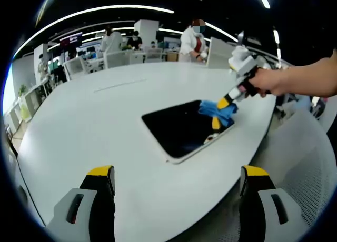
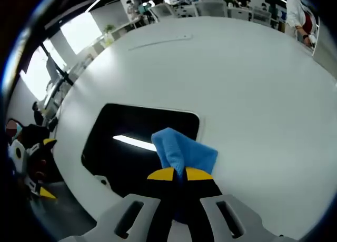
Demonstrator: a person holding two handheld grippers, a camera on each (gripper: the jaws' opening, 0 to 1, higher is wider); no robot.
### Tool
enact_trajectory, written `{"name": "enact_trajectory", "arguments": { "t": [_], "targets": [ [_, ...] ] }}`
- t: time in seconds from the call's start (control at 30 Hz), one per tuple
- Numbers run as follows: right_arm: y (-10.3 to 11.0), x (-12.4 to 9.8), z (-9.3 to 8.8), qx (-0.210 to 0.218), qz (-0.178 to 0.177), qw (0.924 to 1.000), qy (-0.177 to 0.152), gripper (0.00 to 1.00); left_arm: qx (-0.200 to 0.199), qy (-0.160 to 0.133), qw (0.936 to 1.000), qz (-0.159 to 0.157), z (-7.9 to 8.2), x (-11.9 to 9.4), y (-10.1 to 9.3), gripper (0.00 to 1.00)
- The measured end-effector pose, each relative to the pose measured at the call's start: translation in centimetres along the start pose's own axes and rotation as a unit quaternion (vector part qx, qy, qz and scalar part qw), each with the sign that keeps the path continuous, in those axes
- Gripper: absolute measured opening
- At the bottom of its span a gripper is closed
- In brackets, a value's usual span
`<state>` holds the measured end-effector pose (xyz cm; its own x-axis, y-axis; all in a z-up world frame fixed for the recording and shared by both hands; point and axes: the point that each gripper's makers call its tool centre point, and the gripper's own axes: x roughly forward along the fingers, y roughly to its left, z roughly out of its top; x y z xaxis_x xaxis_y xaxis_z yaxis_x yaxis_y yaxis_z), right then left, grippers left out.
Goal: Wipe the mirror surface with the cleaning cloth until all visible marks leave the cleaned area.
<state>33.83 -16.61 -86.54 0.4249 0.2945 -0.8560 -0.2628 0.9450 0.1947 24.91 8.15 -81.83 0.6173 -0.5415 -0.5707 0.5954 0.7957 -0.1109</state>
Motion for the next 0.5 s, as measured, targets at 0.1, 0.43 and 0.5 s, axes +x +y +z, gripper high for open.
{"name": "enact_trajectory", "arguments": {
  "t": [0.1,0.43,0.5],
  "targets": [
    [0.1,-0.2,-0.5,0.002,0.003,1.0,0.001,0.01,-0.01,-0.001,0.9999,-0.003,-0.1,0.0,-0.1,0.99],
    [0.4,-0.9,-1.9,0.017,0.004,0.9998,0.005,0.01,-0.008,0.001,1.0,-0.003,-0.1,0.0,-0.1,0.99],
    [0.1,-1.0,-2.0,0.017,-0.004,0.9998,0.002,0.01,-0.009,0.001,1.0,-0.004,-0.1,0.1,-0.1,0.99]
  ]
}}
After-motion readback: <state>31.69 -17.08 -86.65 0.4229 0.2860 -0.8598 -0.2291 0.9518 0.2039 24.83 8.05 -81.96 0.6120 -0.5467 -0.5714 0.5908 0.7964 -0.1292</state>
